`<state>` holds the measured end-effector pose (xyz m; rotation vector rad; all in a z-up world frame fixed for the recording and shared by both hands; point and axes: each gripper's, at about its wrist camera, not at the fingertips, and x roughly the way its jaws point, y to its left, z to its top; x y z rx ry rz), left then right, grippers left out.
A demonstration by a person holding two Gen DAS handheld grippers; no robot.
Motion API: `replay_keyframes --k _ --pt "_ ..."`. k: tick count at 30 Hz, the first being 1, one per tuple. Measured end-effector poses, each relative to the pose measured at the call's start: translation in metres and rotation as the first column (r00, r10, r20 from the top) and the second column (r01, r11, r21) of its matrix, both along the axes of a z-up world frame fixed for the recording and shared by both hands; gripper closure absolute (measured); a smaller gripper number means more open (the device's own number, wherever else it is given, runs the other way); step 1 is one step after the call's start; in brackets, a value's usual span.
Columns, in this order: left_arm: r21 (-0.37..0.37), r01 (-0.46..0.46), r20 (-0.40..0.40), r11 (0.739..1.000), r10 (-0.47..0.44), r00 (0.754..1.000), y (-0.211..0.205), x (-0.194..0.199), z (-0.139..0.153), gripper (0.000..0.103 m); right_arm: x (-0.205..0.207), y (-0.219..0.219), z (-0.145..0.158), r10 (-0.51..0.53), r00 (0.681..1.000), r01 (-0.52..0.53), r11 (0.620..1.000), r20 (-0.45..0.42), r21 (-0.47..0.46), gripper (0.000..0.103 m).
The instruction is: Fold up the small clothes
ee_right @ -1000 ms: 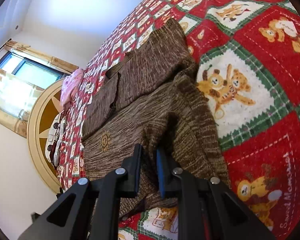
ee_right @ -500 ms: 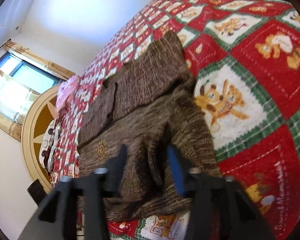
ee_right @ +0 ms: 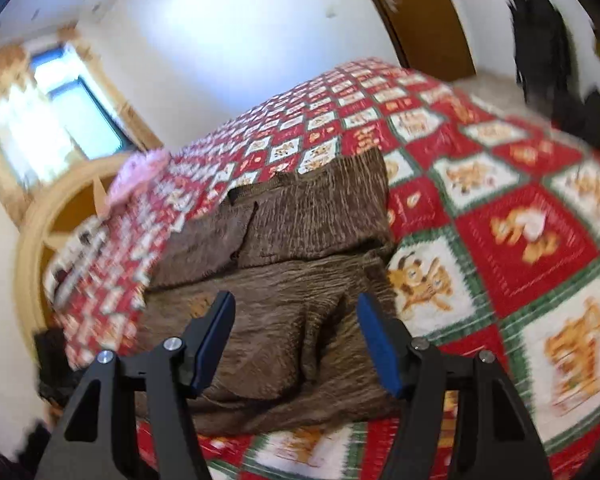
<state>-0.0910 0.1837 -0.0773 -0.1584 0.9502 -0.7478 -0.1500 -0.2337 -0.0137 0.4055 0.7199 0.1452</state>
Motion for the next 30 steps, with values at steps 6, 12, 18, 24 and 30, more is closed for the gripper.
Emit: replay_keyframes --k 6,12,18,24,30 --pt "0.04 -0.052 -0.002 0.998 0.052 0.999 0.003 0.0 -0.012 0.032 0.004 0.003 0.004 0.082 0.994 -0.099 0.95 -0.069 -0.297 0.035" --pt "0.012 -0.135 0.009 0.991 0.135 0.991 0.014 -0.003 -0.007 0.032 0.028 0.019 -0.016 0.226 0.957 -0.281 0.877 -0.18 -0.391 0.04" --pt "0.077 -0.09 0.036 0.993 0.087 0.996 0.016 -0.011 0.001 0.032 0.036 0.054 -0.043 0.354 0.873 -0.486 0.584 -0.335 -0.65 0.056" --pt "0.095 -0.048 0.021 0.994 0.046 0.999 0.005 -0.007 -0.004 0.032 0.042 0.06 -0.05 0.418 0.84 -0.533 0.521 -0.345 -0.667 0.055" --pt "-0.026 -0.061 0.027 0.998 0.062 0.998 0.008 -0.005 0.003 0.032 0.053 0.09 -0.055 0.494 0.796 -0.584 0.473 -0.35 -0.66 0.056"
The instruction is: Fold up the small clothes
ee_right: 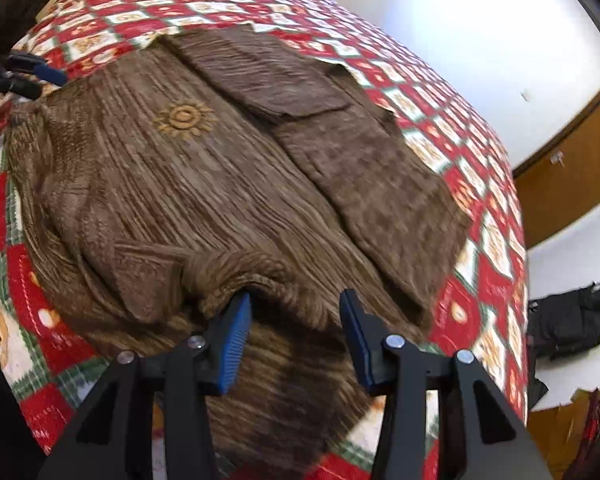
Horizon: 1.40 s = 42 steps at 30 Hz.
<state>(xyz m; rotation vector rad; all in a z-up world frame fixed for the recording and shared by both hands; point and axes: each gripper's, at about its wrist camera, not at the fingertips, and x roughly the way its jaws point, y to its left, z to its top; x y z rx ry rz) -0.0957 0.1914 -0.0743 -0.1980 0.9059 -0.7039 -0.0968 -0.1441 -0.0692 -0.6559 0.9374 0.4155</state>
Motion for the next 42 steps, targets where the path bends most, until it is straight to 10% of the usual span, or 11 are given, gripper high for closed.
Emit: replay_keyframes --k 4,11,15,17,26,29,42 --pt "0.002 0.031 -0.011 1.0 -0.031 0.999 -0.004 0.0 -0.001 0.041 0.002 -0.003 0.002 -0.005 0.998 0.01 0.997 -0.06 0.081 0.085" --pt "0.02 -0.025 -0.025 0.999 0.026 0.999 0.003 0.007 -0.007 0.041 0.005 -0.037 0.007 -0.144 0.985 0.16 0.97 -0.099 0.183 0.087" --pt "-0.002 -0.041 -0.038 0.999 0.041 0.998 0.005 0.013 -0.01 0.041 0.011 -0.059 0.018 -0.229 0.965 0.256 0.929 -0.13 0.267 0.066" --pt "-0.004 -0.031 -0.058 1.0 0.031 0.998 0.002 0.015 -0.014 0.041 0.011 -0.061 0.025 -0.24 0.964 0.264 0.916 -0.117 0.301 0.03" --pt "-0.022 -0.014 -0.032 1.0 0.013 0.999 -0.001 0.009 -0.011 0.042 -0.005 -0.019 0.011 0.0 0.999 0.002 0.999 -0.053 0.043 0.045" --pt "-0.023 -0.022 -0.013 0.999 0.021 1.0 -0.002 0.007 -0.008 0.065 -0.004 -0.015 0.01 0.037 0.999 -0.037 0.999 -0.036 0.006 0.045" --pt "0.111 -0.026 0.006 0.993 0.026 1.0 -0.004 0.009 -0.016 0.076 0.0 -0.039 0.031 -0.141 0.99 0.136 0.962 0.002 0.238 0.044"
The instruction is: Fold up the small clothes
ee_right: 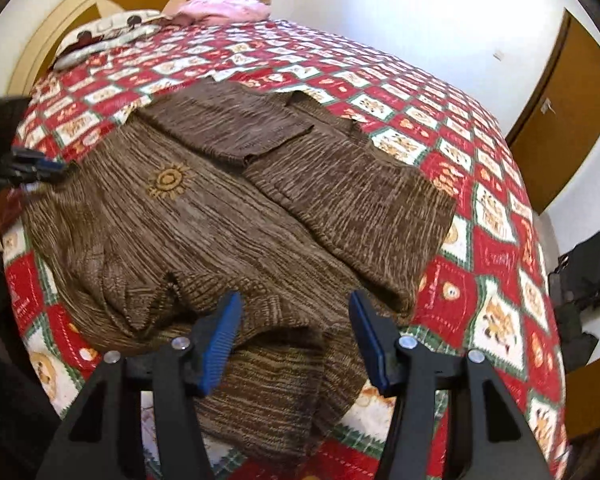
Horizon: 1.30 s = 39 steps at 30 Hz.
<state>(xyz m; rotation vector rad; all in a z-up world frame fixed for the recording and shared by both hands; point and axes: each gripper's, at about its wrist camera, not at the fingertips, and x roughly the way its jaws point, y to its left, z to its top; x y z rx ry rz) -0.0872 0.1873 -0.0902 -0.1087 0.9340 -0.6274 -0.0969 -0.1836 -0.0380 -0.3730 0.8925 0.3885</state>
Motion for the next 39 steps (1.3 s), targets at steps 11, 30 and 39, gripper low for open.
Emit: replay_keyframes --k 11,30,39 --pt "-0.019 0.02 0.005 1.0 -0.02 1.0 -0.003 0.0 -0.006 0.089 -0.002 -0.007 0.001 -0.059 0.998 0.059 0.997 0.005 0.044 0.044" --pt "-0.135 -0.055 0.089 0.989 0.067 0.994 0.009 0.006 0.033 0.095 -0.009 0.018 -0.031 0.253 0.966 -0.257 0.905 -0.056 -0.34 0.045" --pt "-0.137 -0.05 0.083 0.989 0.062 0.995 0.008 0.009 0.033 0.095 0.008 0.048 -0.045 0.331 0.934 -0.355 0.907 -0.138 -0.227 0.088"
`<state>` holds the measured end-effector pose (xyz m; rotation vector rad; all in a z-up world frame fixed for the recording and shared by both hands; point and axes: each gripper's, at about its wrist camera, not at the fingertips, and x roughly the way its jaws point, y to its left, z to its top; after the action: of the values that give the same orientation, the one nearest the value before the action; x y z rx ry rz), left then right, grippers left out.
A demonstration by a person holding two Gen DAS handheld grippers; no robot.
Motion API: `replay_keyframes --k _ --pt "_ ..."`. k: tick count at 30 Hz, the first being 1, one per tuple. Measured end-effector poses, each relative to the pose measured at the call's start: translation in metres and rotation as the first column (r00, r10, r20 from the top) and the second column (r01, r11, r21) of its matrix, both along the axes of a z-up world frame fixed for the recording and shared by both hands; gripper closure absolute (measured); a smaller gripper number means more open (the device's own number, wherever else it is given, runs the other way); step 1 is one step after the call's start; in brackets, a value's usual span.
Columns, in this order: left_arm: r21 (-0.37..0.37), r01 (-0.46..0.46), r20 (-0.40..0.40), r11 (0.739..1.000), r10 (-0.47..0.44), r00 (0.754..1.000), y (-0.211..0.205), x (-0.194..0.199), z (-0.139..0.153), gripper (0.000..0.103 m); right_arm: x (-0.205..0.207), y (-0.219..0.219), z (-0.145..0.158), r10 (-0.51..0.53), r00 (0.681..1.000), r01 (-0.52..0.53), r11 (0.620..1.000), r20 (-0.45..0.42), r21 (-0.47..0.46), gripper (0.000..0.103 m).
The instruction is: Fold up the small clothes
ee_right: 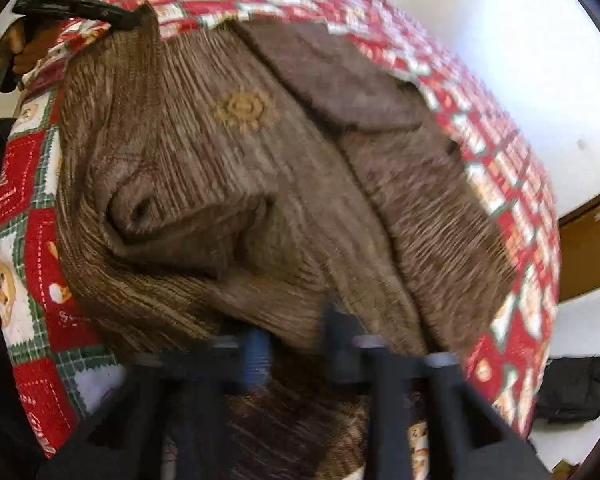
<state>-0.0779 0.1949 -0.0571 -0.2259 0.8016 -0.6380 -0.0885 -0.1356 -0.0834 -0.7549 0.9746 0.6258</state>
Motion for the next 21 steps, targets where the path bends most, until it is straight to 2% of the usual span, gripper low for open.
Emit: replay_keyframes --k 2,3,6,8,9,11,13,16,19,21 --pt "-0.007 0.0 0.001 1.0 0.0 1.0 0.001 0.002 0.001 0.095 0.004 -0.009 0.007 -0.065 0.997 0.068 0.994 -0.037 0.08 0.091" --pt "-0.009 0.0 0.002 1.0 0.0 1.0 0.001 0.004 0.001 0.095 0.008 -0.018 0.013 -0.114 0.991 0.124 0.981 -0.071 0.149 0.092" --pt "-0.006 -0.008 0.005 1.0 0.008 1.0 -0.002 0.016 0.002 0.095 0.019 -0.047 0.025 -0.283 0.951 0.308 0.905 -0.126 0.292 0.092" --pt "-0.003 -0.02 0.009 1.0 0.02 1.0 -0.003 0.024 0.002 0.095 0.027 -0.069 0.024 -0.41 0.893 0.451 0.815 -0.188 0.363 0.092" --pt "-0.003 -0.026 0.005 1.0 0.026 1.0 -0.003 0.031 0.0 0.095 0.032 -0.083 0.02 -0.469 0.845 0.534 0.745 -0.256 0.399 0.092" --pt "0.009 -0.047 -0.023 0.999 0.047 0.999 -0.003 0.042 -0.007 0.095 0.036 -0.101 0.009 -0.524 0.772 0.636 0.625 -0.359 0.452 0.092" --pt "0.018 -0.061 -0.065 0.998 0.062 0.996 -0.003 0.053 -0.018 0.095 0.035 -0.105 0.001 -0.547 0.742 0.669 0.58 -0.387 0.465 0.092" --pt "0.031 -0.061 -0.079 0.998 0.064 0.995 -0.005 0.056 -0.024 0.095 0.028 -0.1 0.004 -0.559 0.745 0.665 0.579 -0.363 0.473 0.09" --pt "0.031 -0.045 -0.073 0.999 0.047 0.996 -0.007 0.052 -0.023 0.095 0.033 -0.094 0.007 -0.562 0.757 0.652 0.609 -0.334 0.452 0.086" --pt "0.039 -0.03 -0.063 0.999 0.032 0.997 -0.009 0.05 -0.021 0.095 0.038 -0.091 0.008 -0.551 0.766 0.642 0.63 -0.331 0.436 0.079"
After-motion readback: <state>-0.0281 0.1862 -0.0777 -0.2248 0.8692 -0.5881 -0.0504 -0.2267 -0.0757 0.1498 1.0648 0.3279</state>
